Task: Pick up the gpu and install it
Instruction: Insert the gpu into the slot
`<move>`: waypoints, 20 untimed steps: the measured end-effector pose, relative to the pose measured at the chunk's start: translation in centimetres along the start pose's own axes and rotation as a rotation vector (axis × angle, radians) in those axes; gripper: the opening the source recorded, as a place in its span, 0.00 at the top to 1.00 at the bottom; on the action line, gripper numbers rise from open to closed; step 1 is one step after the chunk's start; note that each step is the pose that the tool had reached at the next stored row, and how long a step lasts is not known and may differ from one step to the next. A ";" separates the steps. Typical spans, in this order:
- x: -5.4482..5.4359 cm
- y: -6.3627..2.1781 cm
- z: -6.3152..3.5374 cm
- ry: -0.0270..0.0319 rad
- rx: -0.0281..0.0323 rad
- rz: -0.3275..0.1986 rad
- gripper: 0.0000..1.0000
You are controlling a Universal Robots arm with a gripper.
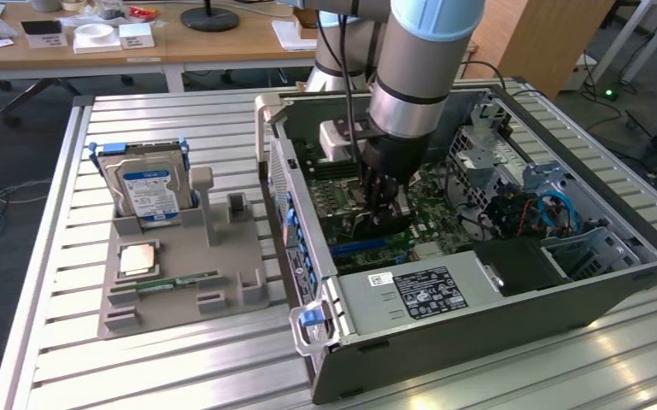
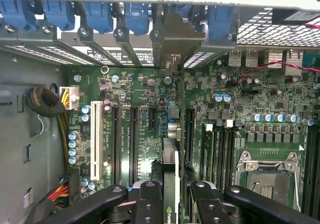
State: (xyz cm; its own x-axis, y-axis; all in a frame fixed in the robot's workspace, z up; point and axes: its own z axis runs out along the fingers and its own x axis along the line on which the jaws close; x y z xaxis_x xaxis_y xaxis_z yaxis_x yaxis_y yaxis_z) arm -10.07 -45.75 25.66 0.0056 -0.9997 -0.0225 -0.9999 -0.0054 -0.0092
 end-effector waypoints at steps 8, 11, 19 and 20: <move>0.0 0.00 0.04 0.0003 -0.0001 0.000 0.74; 0.0 0.00 0.17 0.0002 -0.0001 0.000 0.74; 0.0 0.02 0.37 0.0002 -0.0001 0.000 0.74; 0.0 0.02 0.45 0.0002 -0.0001 0.000 0.74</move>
State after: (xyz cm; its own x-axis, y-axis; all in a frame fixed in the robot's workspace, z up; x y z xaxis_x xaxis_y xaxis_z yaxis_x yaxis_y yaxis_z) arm -10.09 -45.75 25.20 0.0057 -0.9997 -0.0223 -0.9999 -0.0055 -0.0091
